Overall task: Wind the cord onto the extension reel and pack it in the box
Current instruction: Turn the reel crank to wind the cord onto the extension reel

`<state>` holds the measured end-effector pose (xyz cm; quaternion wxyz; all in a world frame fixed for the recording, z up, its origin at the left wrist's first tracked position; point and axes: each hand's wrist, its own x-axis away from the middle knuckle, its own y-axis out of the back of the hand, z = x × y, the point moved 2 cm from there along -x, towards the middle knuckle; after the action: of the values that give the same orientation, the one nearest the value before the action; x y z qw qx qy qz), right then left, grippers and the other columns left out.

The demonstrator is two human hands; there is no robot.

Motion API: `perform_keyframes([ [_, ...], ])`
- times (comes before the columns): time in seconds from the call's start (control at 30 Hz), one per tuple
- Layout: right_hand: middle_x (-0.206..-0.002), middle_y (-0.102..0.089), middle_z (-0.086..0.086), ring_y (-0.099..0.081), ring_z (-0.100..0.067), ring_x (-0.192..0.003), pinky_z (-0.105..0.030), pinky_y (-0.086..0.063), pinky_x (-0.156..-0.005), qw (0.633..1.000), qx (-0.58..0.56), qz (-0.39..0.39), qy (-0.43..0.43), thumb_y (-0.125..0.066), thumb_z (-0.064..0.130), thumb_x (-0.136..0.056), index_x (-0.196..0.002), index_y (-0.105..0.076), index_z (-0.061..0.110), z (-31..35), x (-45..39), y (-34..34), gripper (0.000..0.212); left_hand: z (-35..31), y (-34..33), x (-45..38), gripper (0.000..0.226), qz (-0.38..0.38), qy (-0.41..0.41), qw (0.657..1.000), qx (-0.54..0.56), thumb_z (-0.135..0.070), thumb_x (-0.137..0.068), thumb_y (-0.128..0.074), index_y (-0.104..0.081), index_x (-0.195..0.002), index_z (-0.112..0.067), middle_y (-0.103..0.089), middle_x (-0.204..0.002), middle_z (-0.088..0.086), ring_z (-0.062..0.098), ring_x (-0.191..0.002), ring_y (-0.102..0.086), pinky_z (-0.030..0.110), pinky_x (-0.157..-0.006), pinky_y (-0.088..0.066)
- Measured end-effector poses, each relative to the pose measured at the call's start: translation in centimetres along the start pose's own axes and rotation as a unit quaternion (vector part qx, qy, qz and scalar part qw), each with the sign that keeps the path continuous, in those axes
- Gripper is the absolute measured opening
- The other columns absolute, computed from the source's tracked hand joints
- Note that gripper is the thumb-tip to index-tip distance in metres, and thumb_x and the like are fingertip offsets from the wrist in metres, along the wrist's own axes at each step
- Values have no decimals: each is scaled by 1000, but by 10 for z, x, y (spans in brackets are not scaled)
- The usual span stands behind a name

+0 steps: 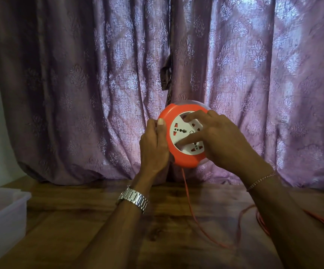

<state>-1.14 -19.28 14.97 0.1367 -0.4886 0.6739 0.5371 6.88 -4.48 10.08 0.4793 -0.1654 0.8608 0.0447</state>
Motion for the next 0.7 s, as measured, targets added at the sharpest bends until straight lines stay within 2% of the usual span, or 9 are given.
perform_keyframes([
  [0.1,-131,-48,-3,-49,-24,-116,-39,-40,-80,999,11,-4,-37,-32,31,-77,-116,-60,56,-1,2,-1,55,2,2,-1,40,-3,-1,1000,-1,-49,-102,-33,-48,-87,-15,-62,-71,4,33,-70,-62,56,-65,-52],
  [0.17,-121,-49,-4,-52,-23,-110,-37,-41,-78,998,19,-9,-54,-38,35,-76,-123,-54,58,-1,3,-5,55,2,2,-1,40,-1,-1,1000,-2,-48,-102,-33,-49,-89,-14,-64,-73,8,35,-71,-64,56,-64,-53],
  [0.27,-101,-60,-3,-62,-28,-83,-32,-43,-64,991,23,-66,-118,-61,53,-69,-122,-55,57,1,4,-10,54,1,1,1,35,-1,-2,1000,-16,-46,-103,-34,-47,-86,-18,-59,-69,2,33,-68,-61,56,-63,-51],
  [0.37,-85,-73,1,-67,-28,-75,-28,-41,-55,966,40,-142,-211,-54,80,-66,-117,-62,47,4,4,-12,62,1,0,1,38,9,9,1000,-5,-47,-102,-34,-47,-87,-15,-64,-75,8,35,-73,-64,57,-66,-53],
  [0.47,-81,-75,0,-68,-29,-72,-26,-36,-52,964,46,-167,-200,-54,79,-71,-113,-68,36,4,3,-10,62,1,0,0,37,9,7,1000,-7,-48,-102,-33,-48,-87,-18,-66,-77,10,34,-74,-66,57,-65,-54],
  [0.57,-86,-74,2,-66,-26,-81,-28,-41,-57,973,23,-136,-186,-55,74,-74,-117,-66,34,2,3,-4,60,1,0,1,37,4,2,1000,-9,-49,-102,-33,-47,-86,-18,-64,-73,9,33,-71,-64,56,-64,-53],
  [0.7,-99,-67,-2,-54,-25,-97,-36,-45,-72,983,-43,-95,-150,-66,45,-82,-112,-65,25,0,3,2,36,4,1,0,38,-4,-1,1000,-11,-50,-102,-32,-46,-85,-19,-58,-67,-1,32,-66,-60,55,-63,-51],
])
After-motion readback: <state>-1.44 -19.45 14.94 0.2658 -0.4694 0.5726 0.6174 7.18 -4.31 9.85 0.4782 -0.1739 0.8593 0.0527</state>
